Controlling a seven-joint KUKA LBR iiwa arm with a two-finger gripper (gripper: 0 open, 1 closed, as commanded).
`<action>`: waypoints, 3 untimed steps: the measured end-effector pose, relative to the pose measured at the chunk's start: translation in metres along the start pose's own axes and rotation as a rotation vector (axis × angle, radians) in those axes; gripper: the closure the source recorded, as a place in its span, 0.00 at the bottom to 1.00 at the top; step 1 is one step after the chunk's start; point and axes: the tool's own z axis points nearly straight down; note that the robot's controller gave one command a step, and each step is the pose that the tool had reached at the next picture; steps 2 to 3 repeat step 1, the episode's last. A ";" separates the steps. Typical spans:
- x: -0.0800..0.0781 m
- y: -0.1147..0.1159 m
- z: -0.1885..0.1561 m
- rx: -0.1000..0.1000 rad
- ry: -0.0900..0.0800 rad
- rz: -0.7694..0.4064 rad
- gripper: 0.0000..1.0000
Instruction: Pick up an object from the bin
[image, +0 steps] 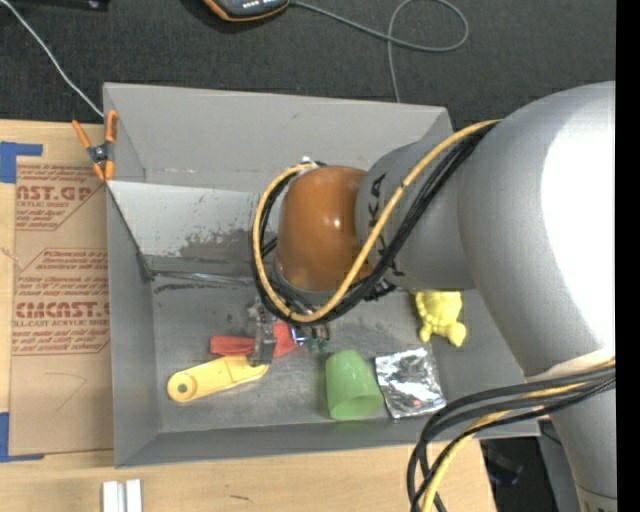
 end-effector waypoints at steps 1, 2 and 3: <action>0.011 0.008 -0.210 0.003 0.011 0.056 1.00; 0.011 0.008 -0.210 0.003 0.011 0.056 1.00; 0.011 0.008 -0.210 0.003 0.011 0.056 1.00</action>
Offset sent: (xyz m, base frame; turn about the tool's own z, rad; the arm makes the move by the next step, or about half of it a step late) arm 0.0000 0.0000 0.0000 0.0000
